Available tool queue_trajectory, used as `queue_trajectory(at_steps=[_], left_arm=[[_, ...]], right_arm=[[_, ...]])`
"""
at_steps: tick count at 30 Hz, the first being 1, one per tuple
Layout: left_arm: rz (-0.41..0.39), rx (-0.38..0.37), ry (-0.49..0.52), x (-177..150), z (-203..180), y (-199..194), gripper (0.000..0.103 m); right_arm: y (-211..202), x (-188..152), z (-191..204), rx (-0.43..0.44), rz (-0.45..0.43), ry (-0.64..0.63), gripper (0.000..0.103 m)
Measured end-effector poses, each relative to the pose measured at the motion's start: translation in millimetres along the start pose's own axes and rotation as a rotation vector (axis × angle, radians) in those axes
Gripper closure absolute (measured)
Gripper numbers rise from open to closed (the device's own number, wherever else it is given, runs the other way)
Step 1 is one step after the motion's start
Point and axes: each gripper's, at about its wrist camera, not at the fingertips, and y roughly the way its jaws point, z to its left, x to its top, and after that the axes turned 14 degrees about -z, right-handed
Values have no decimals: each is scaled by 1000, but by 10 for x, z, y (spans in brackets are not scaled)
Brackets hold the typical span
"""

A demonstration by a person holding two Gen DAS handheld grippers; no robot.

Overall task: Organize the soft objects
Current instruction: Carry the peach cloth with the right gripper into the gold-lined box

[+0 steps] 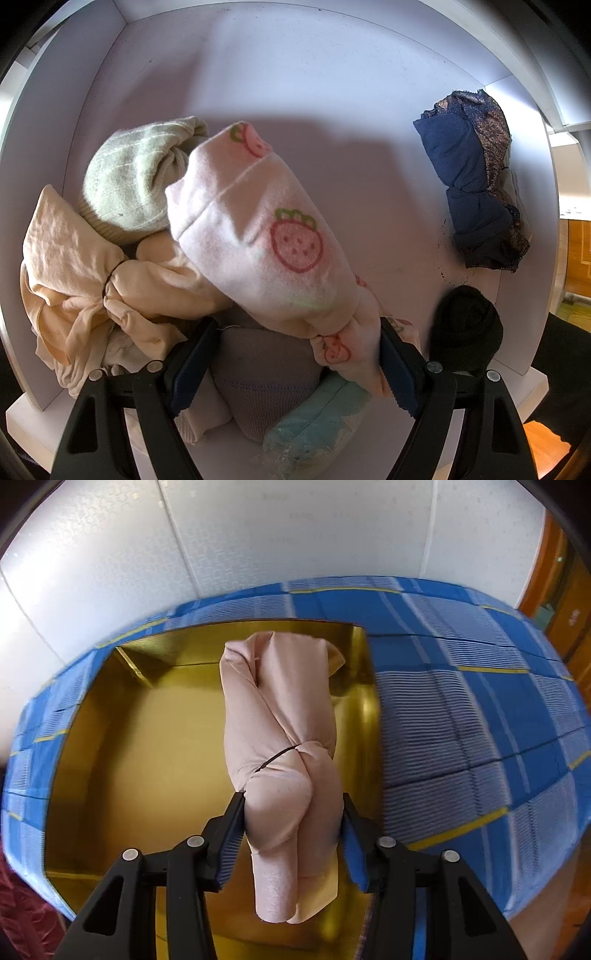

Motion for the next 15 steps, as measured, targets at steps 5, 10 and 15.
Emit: queue_trajectory(at_steps=[5,10,15], left_arm=[[1,0,-14,8,14,-12,20],[-2,-1,-18,13,26,-35,20],[0,-7,-20,25,36,-49,20]], right_arm=[[-51,-80,-49,-55,-11,-33,56],[-109,-187,-55,-67,-18,-107,56],[-123,-237,-203,-98,-23,-89,56]])
